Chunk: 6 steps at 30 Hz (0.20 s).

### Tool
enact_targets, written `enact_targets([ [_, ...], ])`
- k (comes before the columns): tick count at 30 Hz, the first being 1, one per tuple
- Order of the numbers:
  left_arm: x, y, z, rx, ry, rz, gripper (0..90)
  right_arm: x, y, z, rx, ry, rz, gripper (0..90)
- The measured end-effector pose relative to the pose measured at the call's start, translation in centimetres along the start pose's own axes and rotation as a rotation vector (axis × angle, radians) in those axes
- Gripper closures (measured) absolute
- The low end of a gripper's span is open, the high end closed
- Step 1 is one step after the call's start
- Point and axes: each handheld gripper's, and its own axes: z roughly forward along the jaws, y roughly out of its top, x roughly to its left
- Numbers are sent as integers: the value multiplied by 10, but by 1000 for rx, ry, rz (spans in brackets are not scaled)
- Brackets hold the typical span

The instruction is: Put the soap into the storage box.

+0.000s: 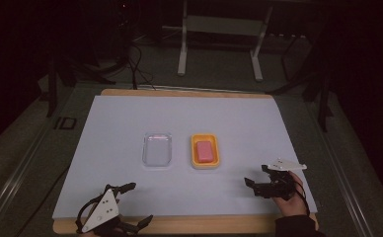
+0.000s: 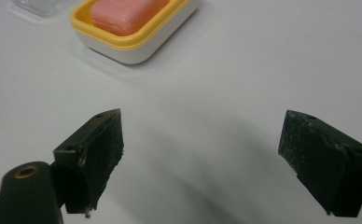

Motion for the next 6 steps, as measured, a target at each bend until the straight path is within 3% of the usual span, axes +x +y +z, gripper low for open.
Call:
enact_targets([
  [6,0,0,0,3,0,3,8,-2,0,0,0,-10,7,136],
])
